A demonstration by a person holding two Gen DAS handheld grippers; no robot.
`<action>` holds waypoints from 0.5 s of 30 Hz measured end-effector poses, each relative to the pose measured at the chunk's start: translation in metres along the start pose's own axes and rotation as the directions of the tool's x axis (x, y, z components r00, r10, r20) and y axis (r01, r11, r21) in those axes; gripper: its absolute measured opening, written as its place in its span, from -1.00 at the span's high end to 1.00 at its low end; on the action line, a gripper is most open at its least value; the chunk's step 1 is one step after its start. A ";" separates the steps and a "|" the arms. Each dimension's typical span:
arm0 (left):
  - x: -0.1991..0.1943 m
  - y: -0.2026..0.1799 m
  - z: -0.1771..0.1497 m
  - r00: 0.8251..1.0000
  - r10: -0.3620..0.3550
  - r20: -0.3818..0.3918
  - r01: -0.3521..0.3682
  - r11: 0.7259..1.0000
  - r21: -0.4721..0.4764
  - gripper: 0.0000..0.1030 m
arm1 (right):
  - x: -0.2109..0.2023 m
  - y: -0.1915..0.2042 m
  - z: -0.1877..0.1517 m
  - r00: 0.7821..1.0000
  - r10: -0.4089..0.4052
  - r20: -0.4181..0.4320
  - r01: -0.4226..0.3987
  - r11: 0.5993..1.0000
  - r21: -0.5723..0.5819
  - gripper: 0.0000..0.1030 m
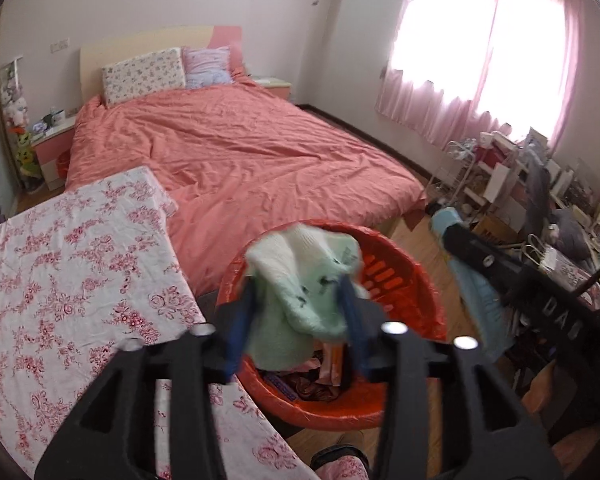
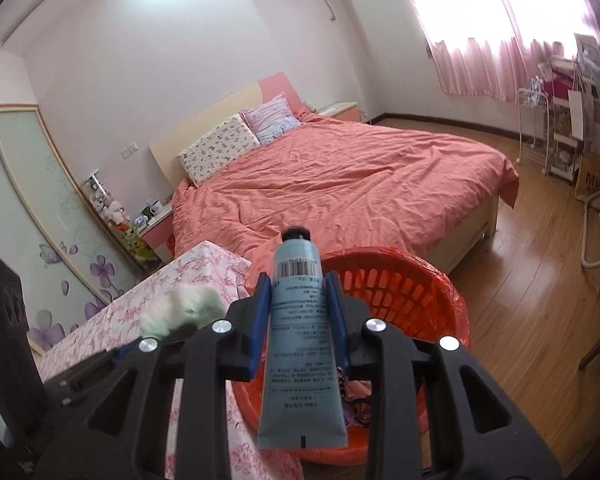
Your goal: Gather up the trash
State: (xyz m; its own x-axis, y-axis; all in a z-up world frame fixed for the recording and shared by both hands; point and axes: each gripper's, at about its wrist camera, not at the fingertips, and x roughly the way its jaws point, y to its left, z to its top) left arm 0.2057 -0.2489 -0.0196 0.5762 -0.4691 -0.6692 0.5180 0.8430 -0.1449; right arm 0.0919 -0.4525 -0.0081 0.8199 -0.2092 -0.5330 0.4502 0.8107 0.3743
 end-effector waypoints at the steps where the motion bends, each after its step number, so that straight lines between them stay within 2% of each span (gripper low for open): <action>1: 0.002 0.002 -0.001 1.000 0.012 -0.008 -0.012 1.000 -0.006 -0.09 | 0.004 -0.002 0.000 1.000 -0.010 -0.002 0.010 1.000 0.002 0.12; 2: 0.006 0.008 -0.003 0.999 0.024 -0.028 -0.024 1.000 -0.015 -0.09 | 0.005 -0.004 0.000 1.000 -0.025 -0.002 0.025 1.000 0.000 -0.08; 4: 0.004 0.015 -0.006 0.999 0.041 -0.035 -0.042 0.999 -0.022 -0.13 | 0.002 -0.003 -0.004 0.999 -0.038 0.009 0.038 0.999 -0.014 -0.18; 6: -0.007 0.024 -0.011 0.997 0.077 -0.019 -0.077 0.997 -0.014 -0.23 | -0.006 0.000 -0.010 0.998 -0.062 0.029 0.063 0.997 -0.036 -0.43; 8: -0.022 0.032 -0.017 0.993 0.115 0.005 -0.115 0.993 -0.016 -0.31 | -0.020 0.007 -0.018 0.993 -0.101 0.064 0.105 0.992 -0.071 -0.61; 10: -0.041 0.039 -0.023 0.990 0.139 0.029 -0.138 0.990 -0.028 -0.45 | -0.033 0.016 -0.024 0.984 -0.145 0.104 0.156 0.982 -0.106 -0.76; 11: -0.057 0.045 -0.029 0.986 0.162 0.049 -0.160 0.987 -0.034 -0.60 | -0.042 0.022 -0.029 0.977 -0.169 0.127 0.185 0.975 -0.126 -0.87; 13: -0.074 0.052 -0.034 0.978 0.196 0.077 -0.194 0.980 -0.039 -0.82 | -0.059 0.035 -0.038 0.964 -0.202 0.173 0.231 0.959 -0.164 -0.92; 15: -0.098 0.061 -0.042 0.963 0.246 0.114 -0.243 0.969 -0.038 -0.87 | -0.078 0.051 -0.051 0.940 -0.254 0.227 0.302 0.929 -0.213 -0.92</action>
State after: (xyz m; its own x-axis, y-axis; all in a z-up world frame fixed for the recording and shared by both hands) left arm 0.1545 -0.1403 0.0059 0.7543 -0.2744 -0.5965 0.3380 0.9411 -0.0056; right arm 0.0325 -0.3665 0.0139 0.7371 -0.5263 -0.4239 0.5904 0.8067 0.0250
